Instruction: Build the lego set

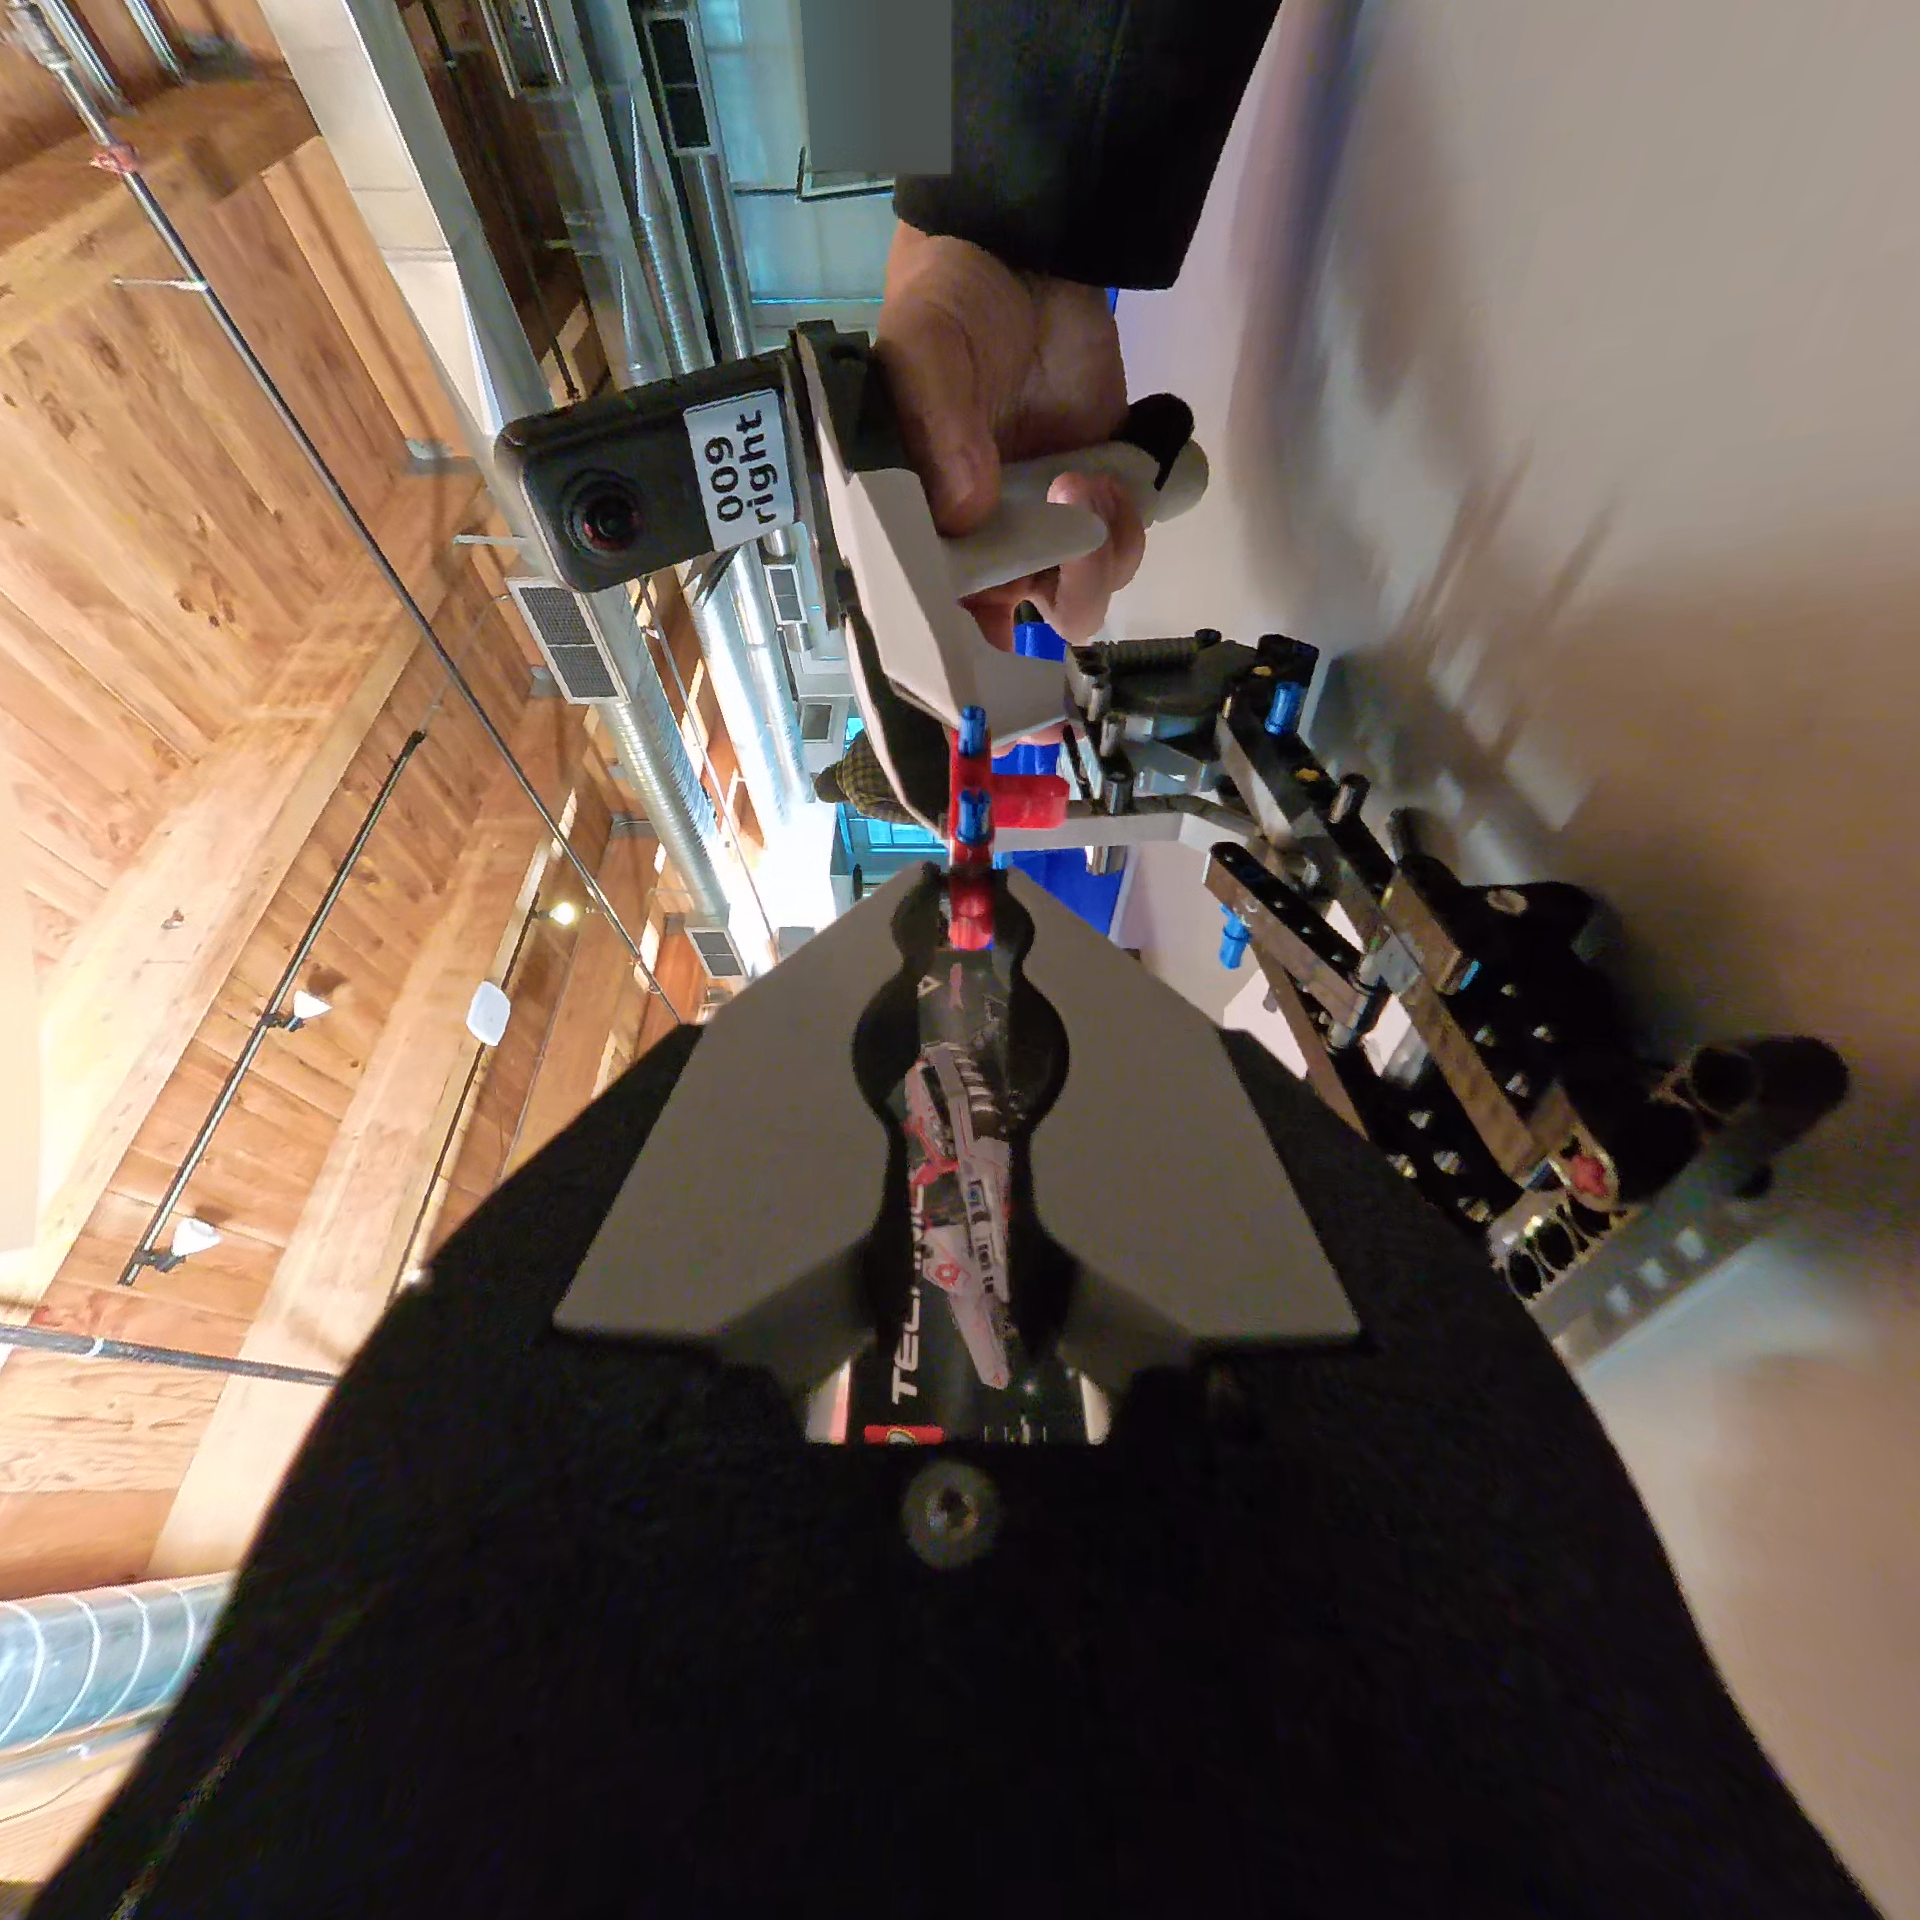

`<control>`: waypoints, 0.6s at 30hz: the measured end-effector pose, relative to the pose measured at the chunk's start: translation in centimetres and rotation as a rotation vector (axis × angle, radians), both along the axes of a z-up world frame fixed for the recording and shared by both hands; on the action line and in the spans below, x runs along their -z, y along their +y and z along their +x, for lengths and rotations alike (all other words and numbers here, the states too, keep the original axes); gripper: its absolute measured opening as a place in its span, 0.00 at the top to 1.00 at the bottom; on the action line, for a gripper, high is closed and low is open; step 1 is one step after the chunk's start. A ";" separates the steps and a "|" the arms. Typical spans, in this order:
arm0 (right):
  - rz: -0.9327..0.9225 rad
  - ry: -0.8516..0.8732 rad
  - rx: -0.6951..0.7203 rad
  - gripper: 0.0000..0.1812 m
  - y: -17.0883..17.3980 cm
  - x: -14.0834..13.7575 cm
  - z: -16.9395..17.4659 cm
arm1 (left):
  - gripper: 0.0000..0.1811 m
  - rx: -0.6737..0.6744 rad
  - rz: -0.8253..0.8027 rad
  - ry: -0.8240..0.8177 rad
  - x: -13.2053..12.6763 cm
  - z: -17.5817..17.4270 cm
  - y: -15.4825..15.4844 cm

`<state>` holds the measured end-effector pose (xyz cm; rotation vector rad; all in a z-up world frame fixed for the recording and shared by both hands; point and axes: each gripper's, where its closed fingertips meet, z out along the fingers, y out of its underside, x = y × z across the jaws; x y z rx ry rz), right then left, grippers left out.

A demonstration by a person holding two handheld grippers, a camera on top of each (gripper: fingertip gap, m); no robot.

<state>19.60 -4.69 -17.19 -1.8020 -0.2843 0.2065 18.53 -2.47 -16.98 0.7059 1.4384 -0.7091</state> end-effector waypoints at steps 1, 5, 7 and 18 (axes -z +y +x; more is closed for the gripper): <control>0.000 0.006 -0.005 0.85 0.0 0.0 0.0 | 0.97 0.002 -0.002 0.003 0.0 -0.1 0.0; -0.011 -0.012 0.002 0.85 0.1 0.0 0.1 | 0.97 -0.009 -0.004 0.001 0.0 0.1 0.0; -0.012 -0.020 0.003 0.89 0.1 0.1 0.1 | 0.97 -0.019 -0.002 0.001 0.1 0.3 0.1; 0.008 -0.024 0.024 0.89 0.2 0.1 0.2 | 0.96 -0.007 -0.014 0.029 0.4 0.5 0.0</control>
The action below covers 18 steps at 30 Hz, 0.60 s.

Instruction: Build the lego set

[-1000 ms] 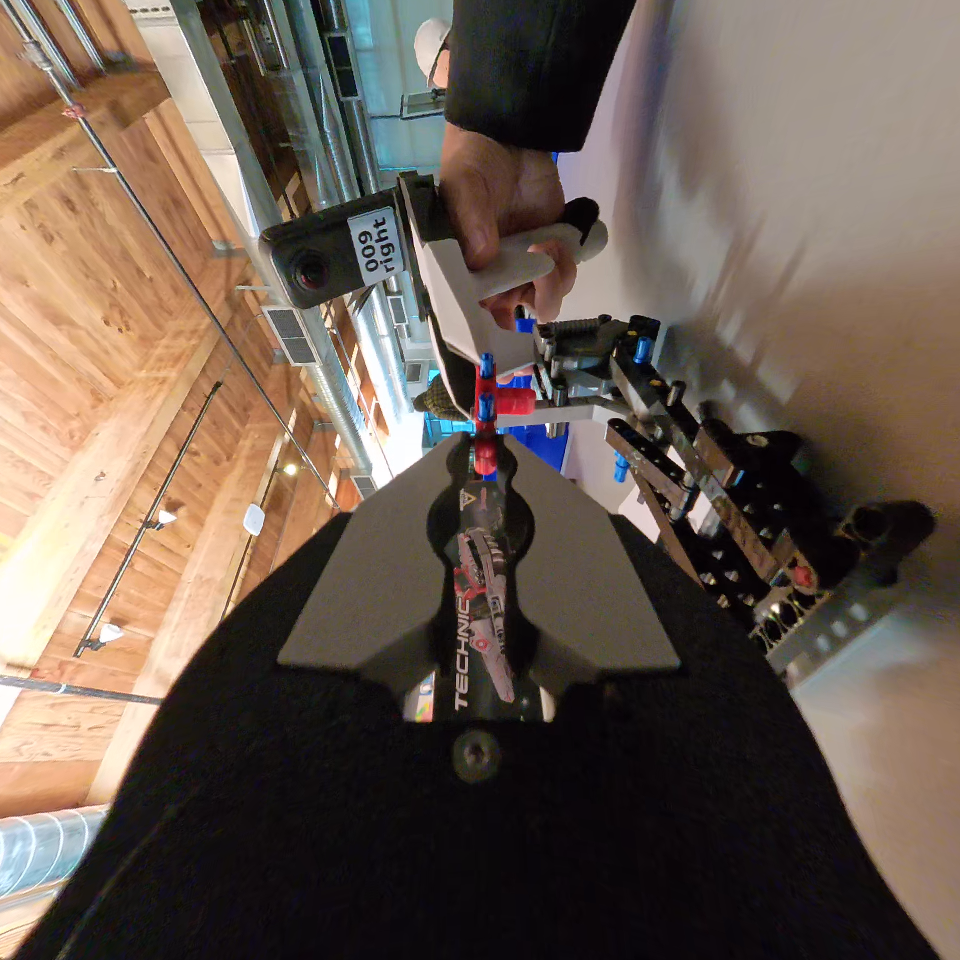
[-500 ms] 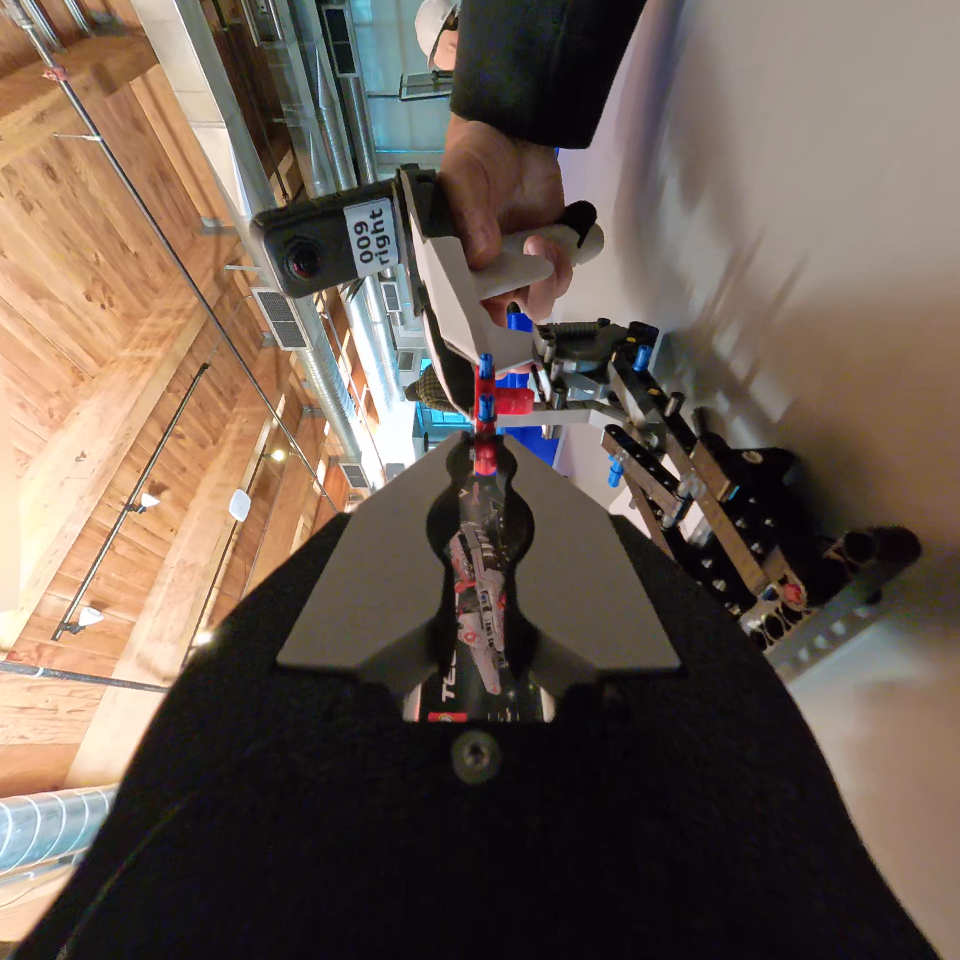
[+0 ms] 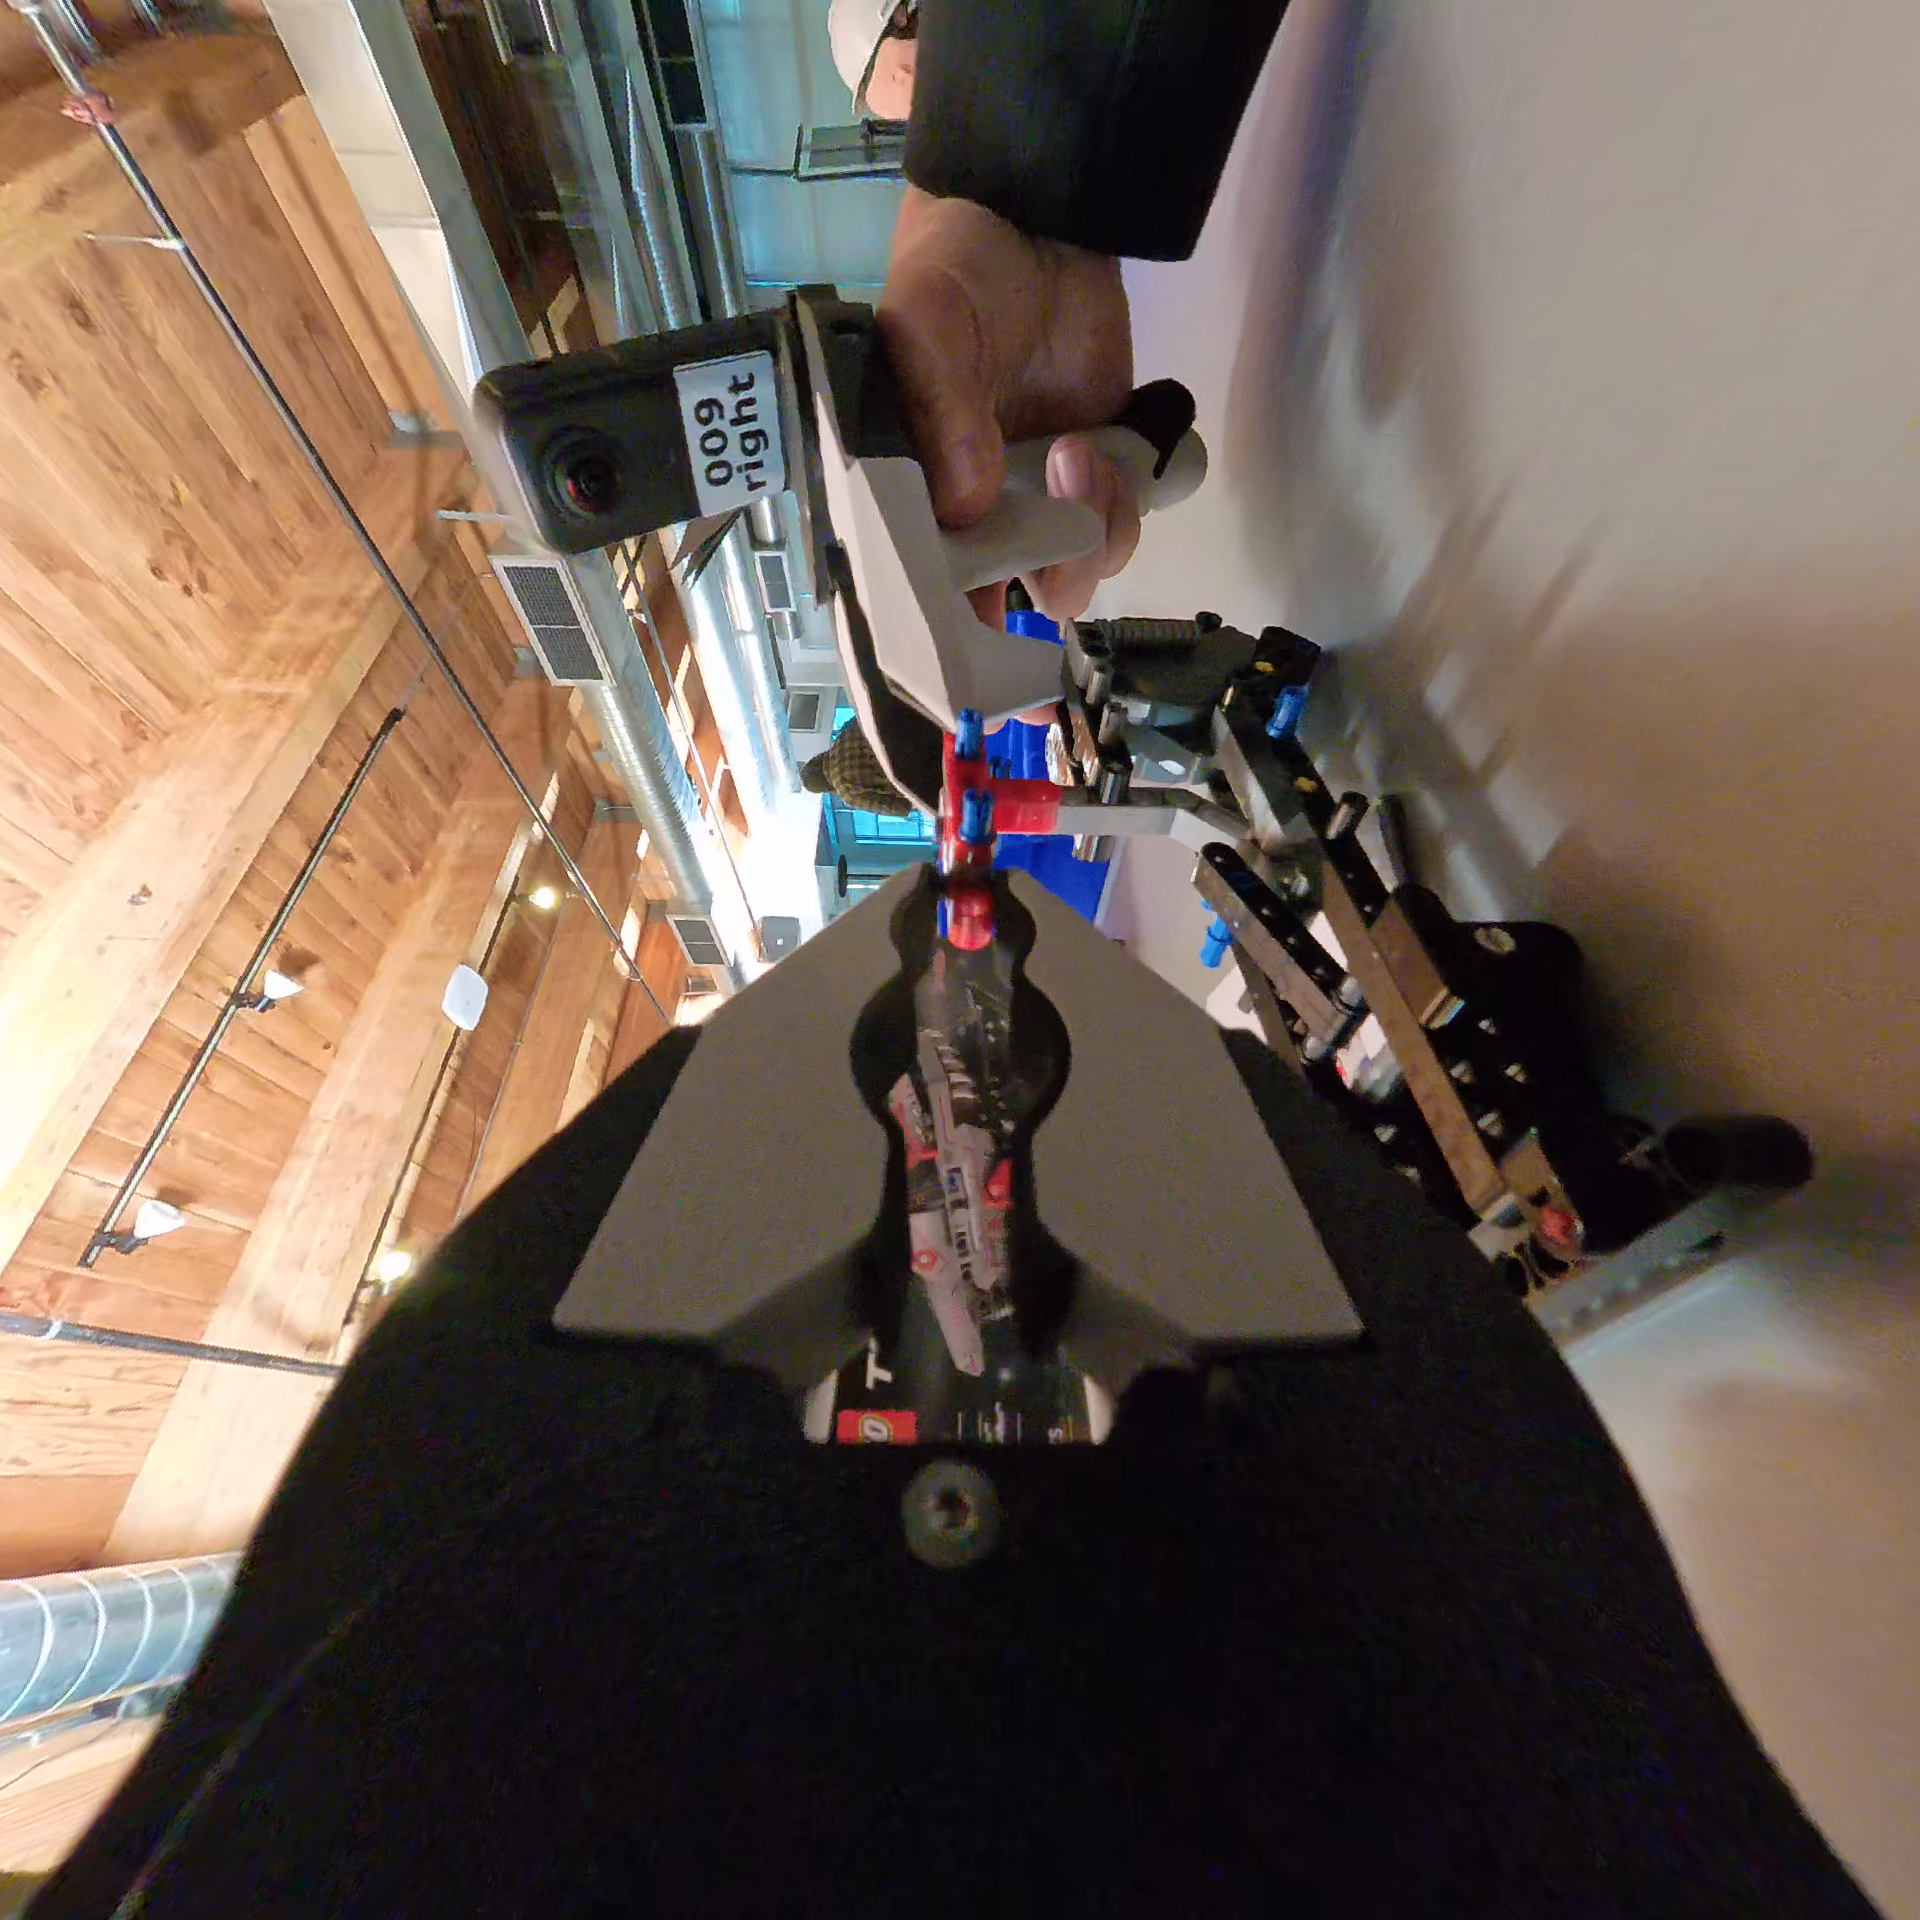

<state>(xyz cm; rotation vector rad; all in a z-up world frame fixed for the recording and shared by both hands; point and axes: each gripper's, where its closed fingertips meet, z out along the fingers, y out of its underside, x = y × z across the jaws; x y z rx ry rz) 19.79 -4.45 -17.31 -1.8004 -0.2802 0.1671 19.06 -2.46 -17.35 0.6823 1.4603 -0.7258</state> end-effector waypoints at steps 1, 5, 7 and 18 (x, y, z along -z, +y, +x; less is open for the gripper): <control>0.000 0.003 0.000 0.89 0.0 0.0 0.0 | 0.96 0.001 -0.006 0.013 0.0 0.0 0.0; -0.010 -0.004 0.004 0.89 0.0 0.0 -0.1 | 0.89 0.023 -0.054 0.143 0.3 -0.1 0.0; -0.004 0.013 0.006 0.89 0.0 0.0 -0.1 | 0.82 0.043 -0.096 0.282 0.5 -0.2 -0.1; 0.046 -0.044 0.087 0.89 0.4 -0.1 0.2 | 0.69 0.053 -0.558 1.361 -0.1 -0.2 0.2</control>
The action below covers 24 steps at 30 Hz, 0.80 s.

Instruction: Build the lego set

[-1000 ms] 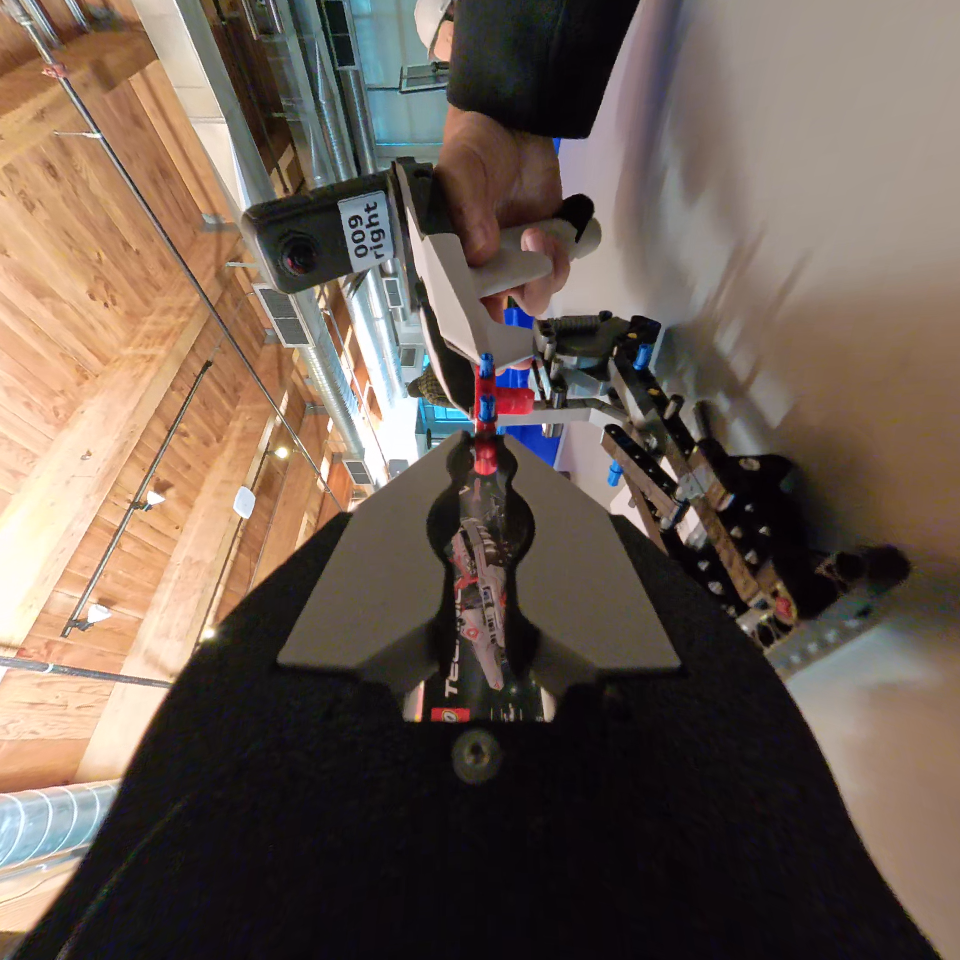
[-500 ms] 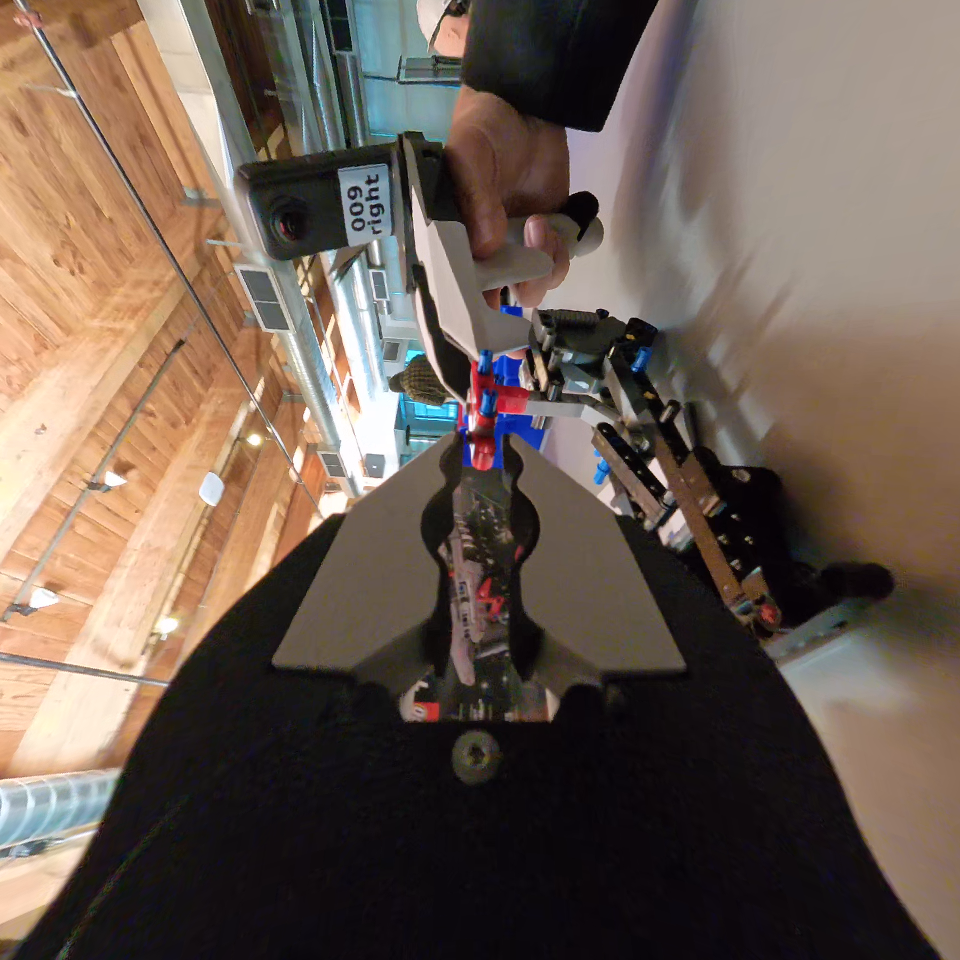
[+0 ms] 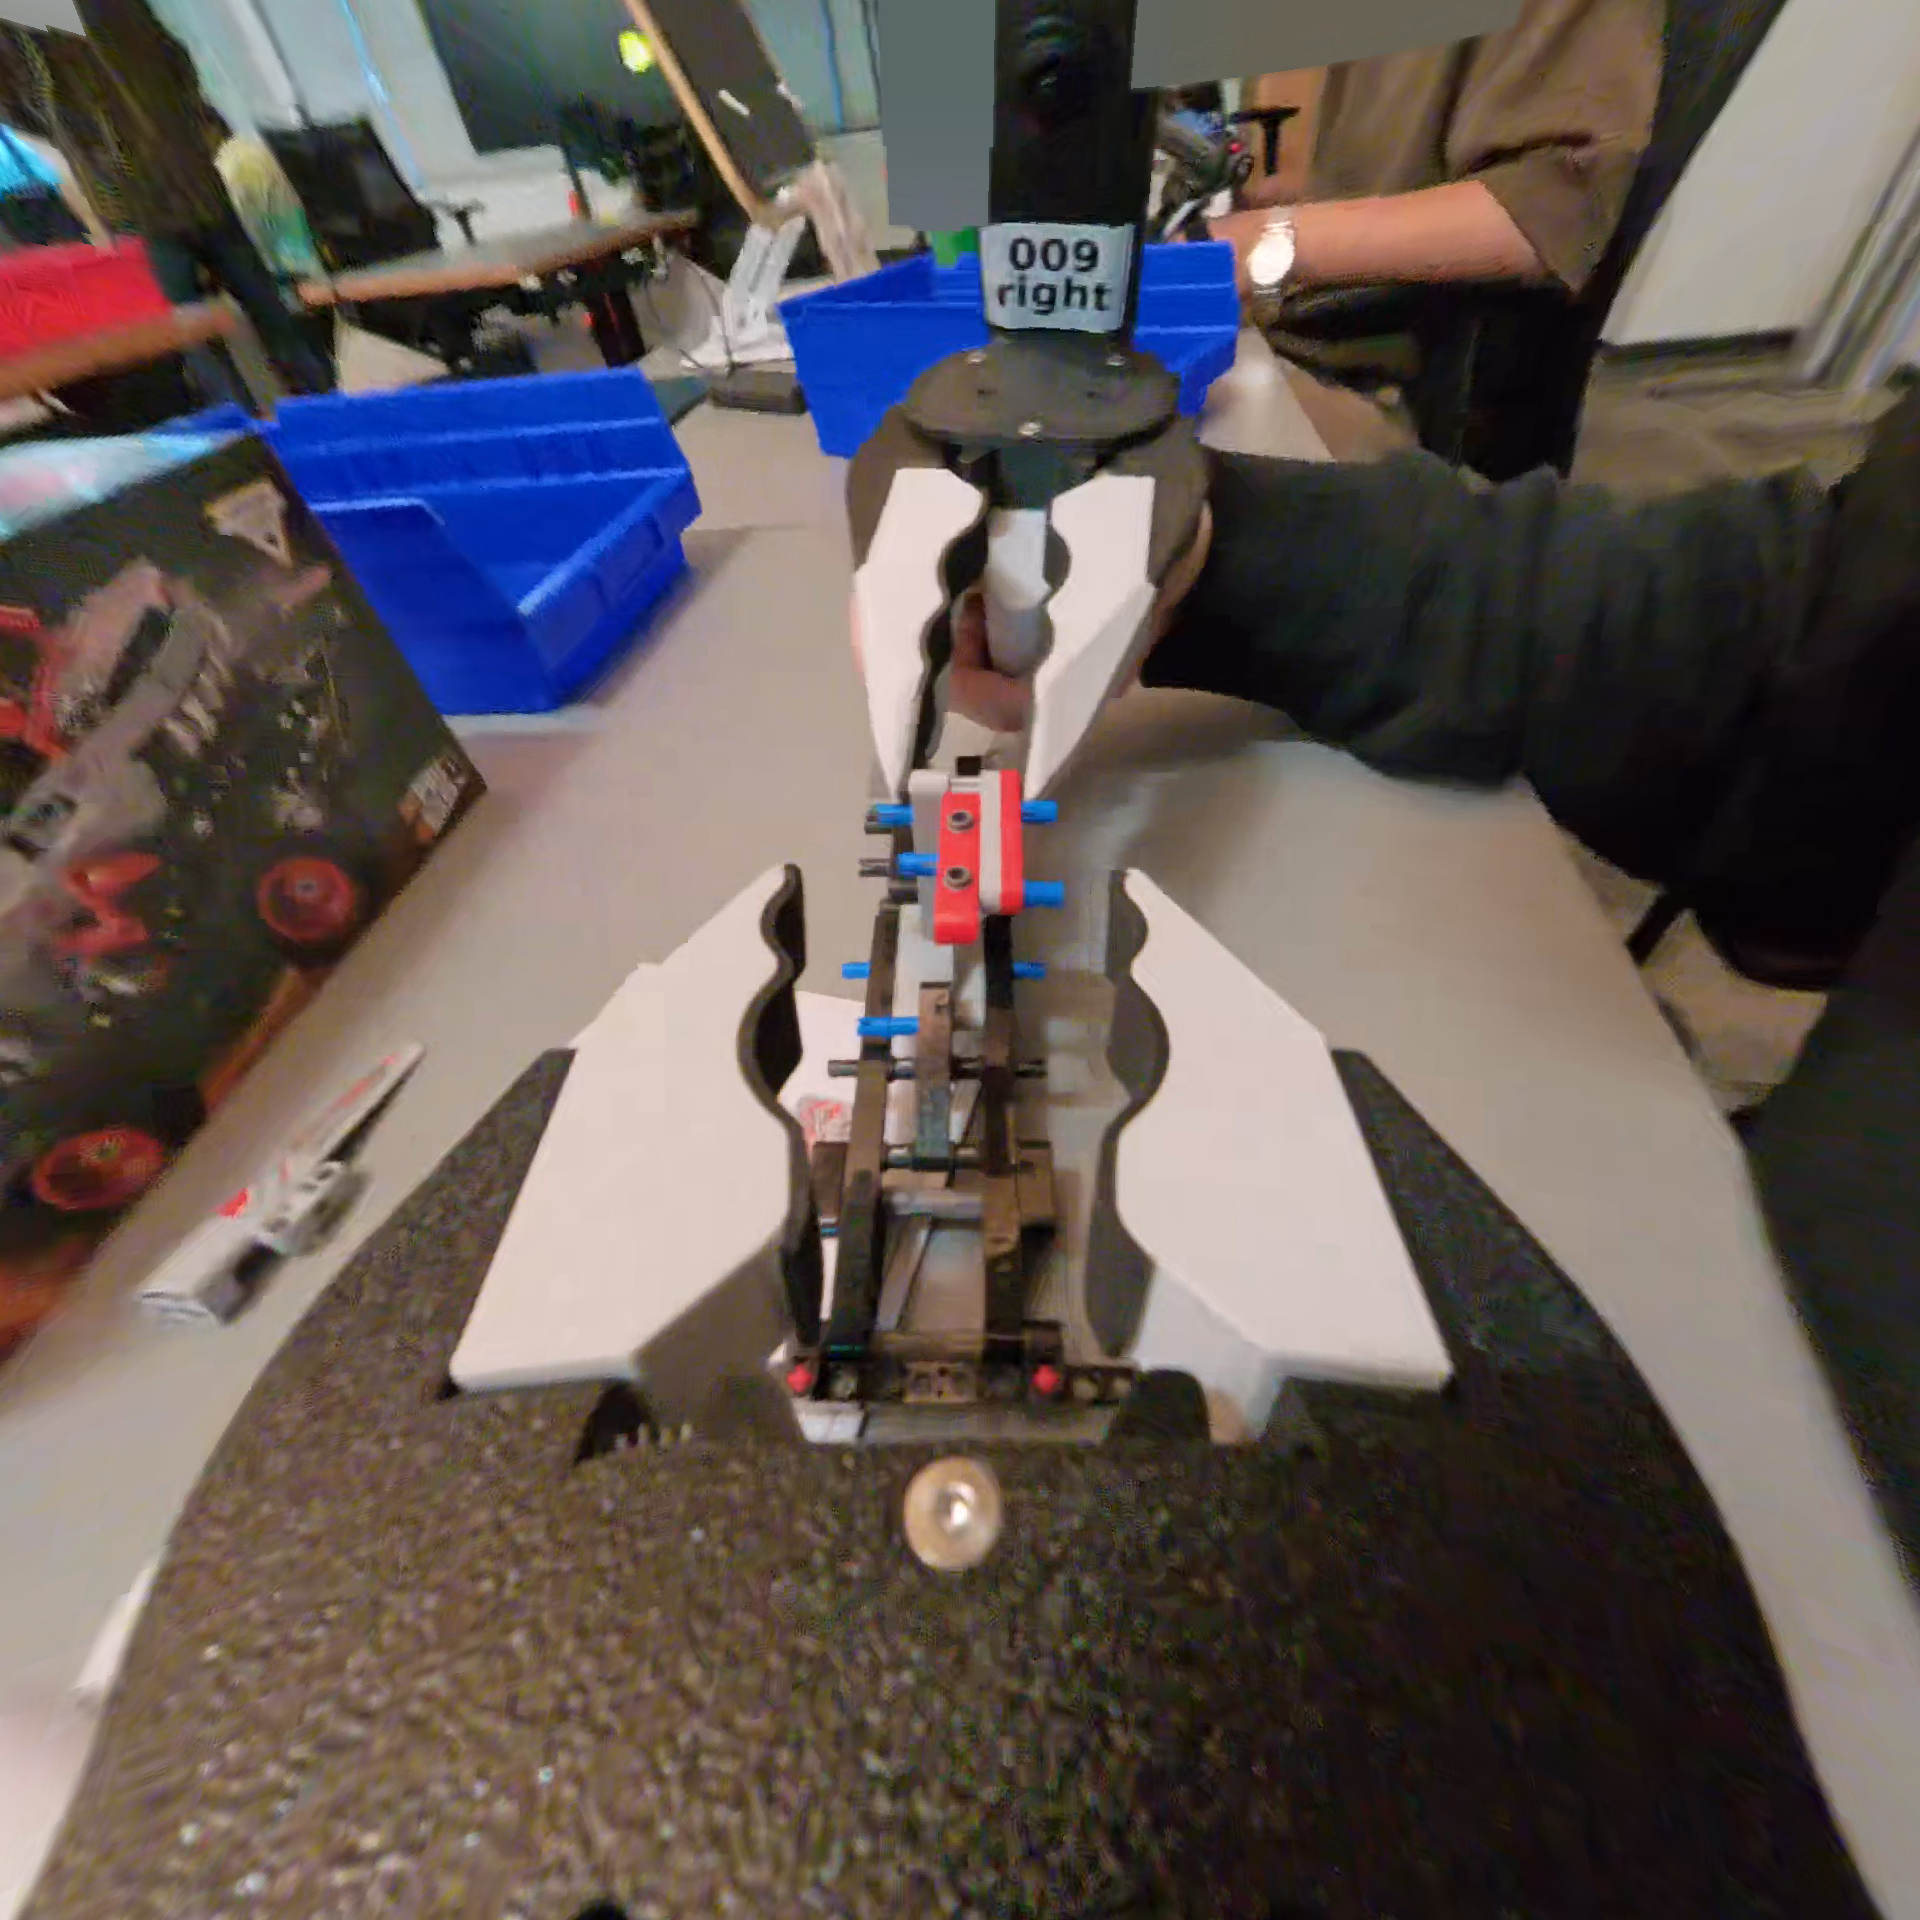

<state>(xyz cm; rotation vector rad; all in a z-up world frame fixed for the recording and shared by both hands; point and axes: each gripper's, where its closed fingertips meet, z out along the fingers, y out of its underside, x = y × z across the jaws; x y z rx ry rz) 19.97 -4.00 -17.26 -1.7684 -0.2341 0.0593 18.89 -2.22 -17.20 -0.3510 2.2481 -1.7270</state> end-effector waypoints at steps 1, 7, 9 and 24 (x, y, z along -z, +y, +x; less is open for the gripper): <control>0.003 -0.004 0.009 0.89 0.1 0.0 0.0 | 0.72 -0.003 0.007 0.036 0.1 0.1 -0.2; -0.014 -0.049 0.072 0.89 0.5 0.0 -0.1 | 0.82 -0.012 0.220 0.011 0.5 0.3 -1.1; -0.008 -0.049 0.096 0.89 0.8 0.0 -0.2 | 0.82 -0.015 0.332 -0.024 0.8 0.3 -0.9; 0.011 -0.062 0.110 0.87 0.5 0.1 -0.1 | 0.92 0.100 0.563 -0.075 1.3 1.1 -0.8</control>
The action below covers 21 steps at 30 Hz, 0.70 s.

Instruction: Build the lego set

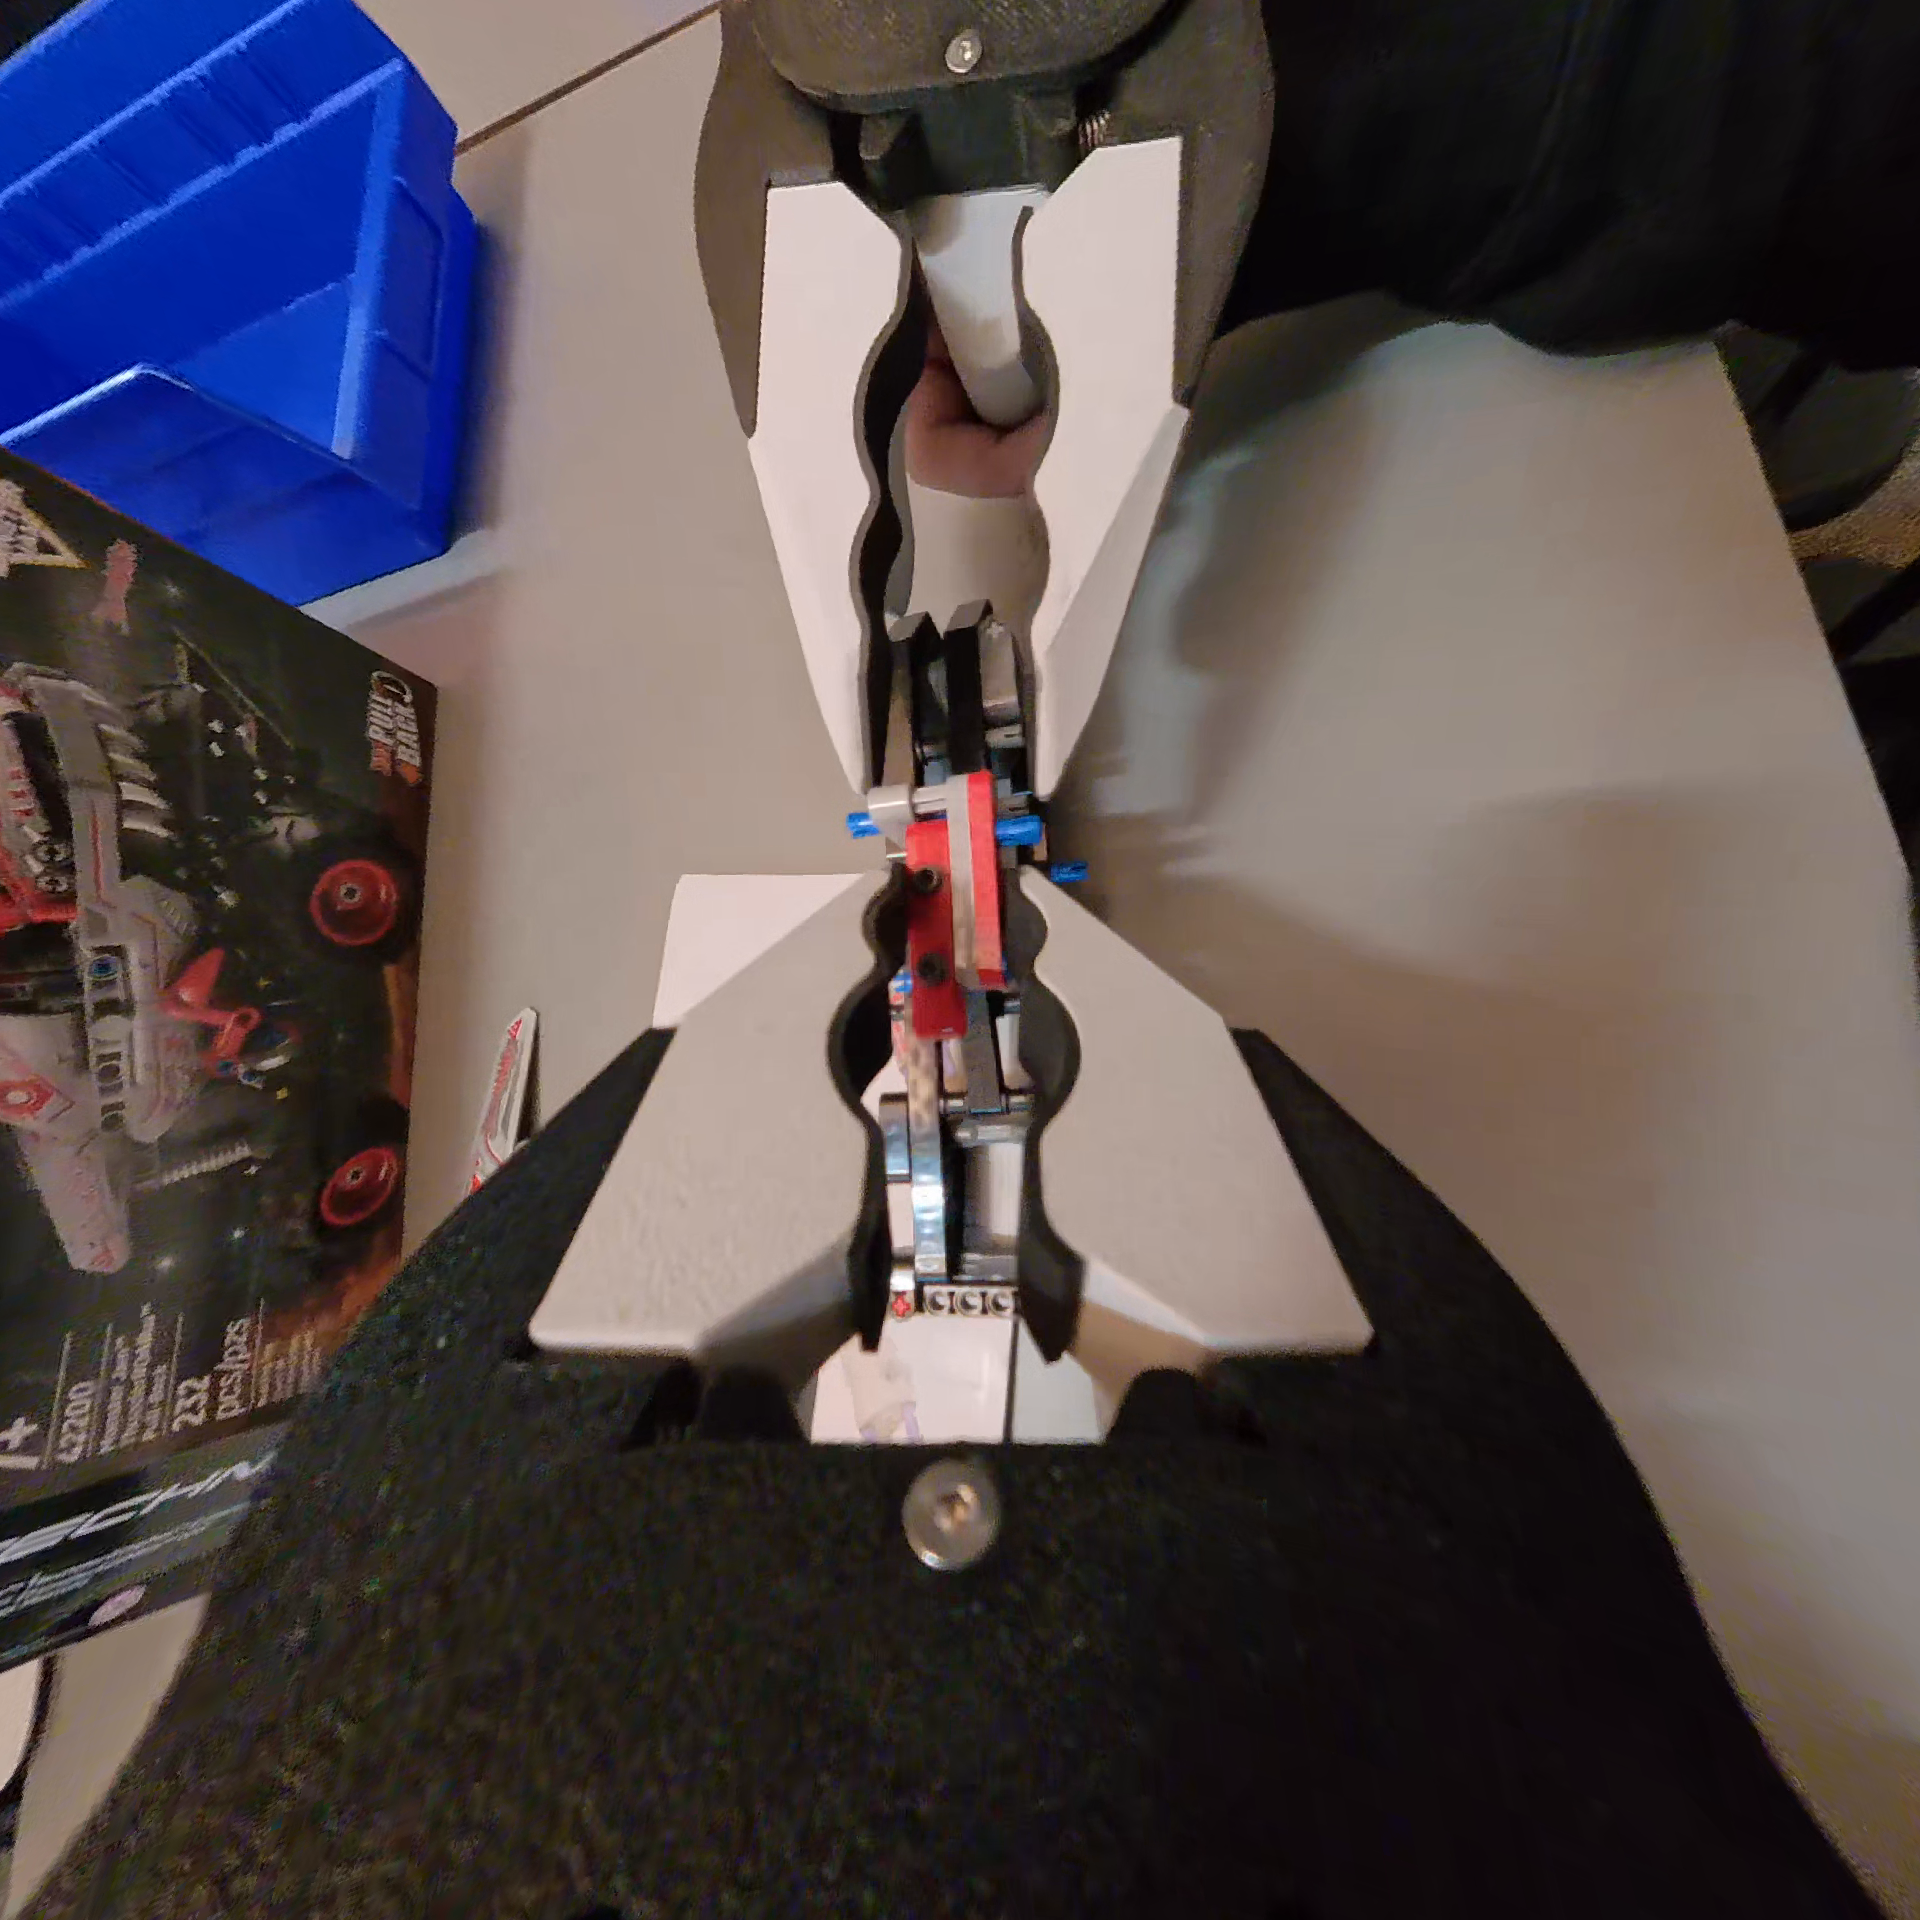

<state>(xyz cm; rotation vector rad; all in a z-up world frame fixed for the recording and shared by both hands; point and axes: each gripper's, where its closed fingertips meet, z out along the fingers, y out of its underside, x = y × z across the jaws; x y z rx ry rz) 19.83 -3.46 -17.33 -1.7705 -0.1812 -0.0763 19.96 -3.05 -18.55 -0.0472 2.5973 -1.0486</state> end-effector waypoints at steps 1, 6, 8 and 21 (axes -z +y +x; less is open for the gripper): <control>0.005 -0.001 0.003 0.89 0.0 -0.1 0.1 | 0.91 0.004 -0.007 0.014 0.0 0.0 -0.1; 0.011 0.007 0.003 0.89 0.2 -0.1 0.1 | 0.86 0.025 -0.037 0.057 0.0 0.2 -0.4; 0.013 0.017 0.004 0.89 0.1 -0.1 0.1 | 0.90 0.048 -0.045 0.077 0.1 -0.1 -0.5; 0.025 -0.011 -0.011 0.89 0.2 0.0 -0.3 | 0.86 0.006 -0.056 -0.034 -0.1 -0.2 -0.3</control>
